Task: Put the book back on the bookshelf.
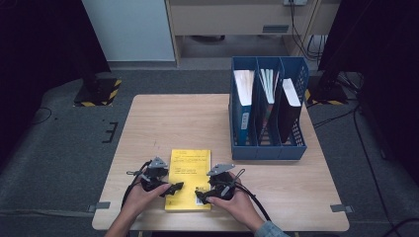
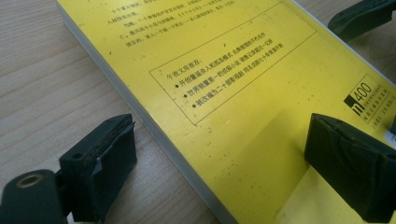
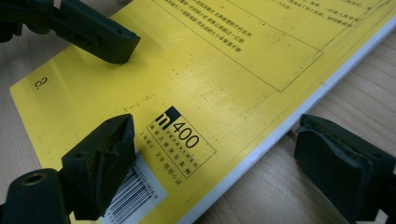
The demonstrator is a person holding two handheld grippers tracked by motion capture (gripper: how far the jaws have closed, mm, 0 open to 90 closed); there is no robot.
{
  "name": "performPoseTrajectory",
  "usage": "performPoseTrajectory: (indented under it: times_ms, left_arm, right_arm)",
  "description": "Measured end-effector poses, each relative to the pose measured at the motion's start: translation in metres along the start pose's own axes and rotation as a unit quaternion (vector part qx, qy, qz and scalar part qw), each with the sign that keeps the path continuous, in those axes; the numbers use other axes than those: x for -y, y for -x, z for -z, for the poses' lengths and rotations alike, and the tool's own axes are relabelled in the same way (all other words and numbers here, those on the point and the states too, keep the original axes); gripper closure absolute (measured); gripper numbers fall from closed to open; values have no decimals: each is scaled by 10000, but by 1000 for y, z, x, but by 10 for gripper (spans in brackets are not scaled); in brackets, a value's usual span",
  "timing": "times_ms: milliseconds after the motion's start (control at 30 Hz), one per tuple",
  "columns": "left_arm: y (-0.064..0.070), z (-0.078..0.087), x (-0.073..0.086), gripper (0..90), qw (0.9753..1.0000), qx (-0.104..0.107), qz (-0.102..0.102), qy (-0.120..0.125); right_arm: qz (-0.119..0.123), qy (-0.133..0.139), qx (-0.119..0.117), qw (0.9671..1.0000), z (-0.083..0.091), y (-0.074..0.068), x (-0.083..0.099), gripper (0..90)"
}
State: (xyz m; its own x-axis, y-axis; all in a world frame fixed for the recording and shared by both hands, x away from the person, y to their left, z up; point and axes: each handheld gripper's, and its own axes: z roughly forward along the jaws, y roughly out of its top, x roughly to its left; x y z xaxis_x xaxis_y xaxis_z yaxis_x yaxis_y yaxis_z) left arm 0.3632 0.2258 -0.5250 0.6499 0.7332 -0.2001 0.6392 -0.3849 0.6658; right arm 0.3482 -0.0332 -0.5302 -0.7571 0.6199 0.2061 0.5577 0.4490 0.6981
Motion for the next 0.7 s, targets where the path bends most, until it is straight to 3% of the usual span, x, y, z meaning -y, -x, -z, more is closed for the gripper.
performPoseTrajectory:
  times_ms: [267, 533, 700]
  left_arm:
    - [1, -2, -1, 101, 10000, 82, 1, 38]
    - [-7, 3, -2, 204, 9992, 193, 347, 99]
    - [-8, 12, -3, 239, 9978, 340, 435, 357]
  right_arm:
    - [5, 2, -2, 10000, 0, 0, 0, 127]
    - [9, 7, -3, 10000, 0, 0, 0, 127]
    - [9, -4, -4, 10000, 0, 0, 0, 128]
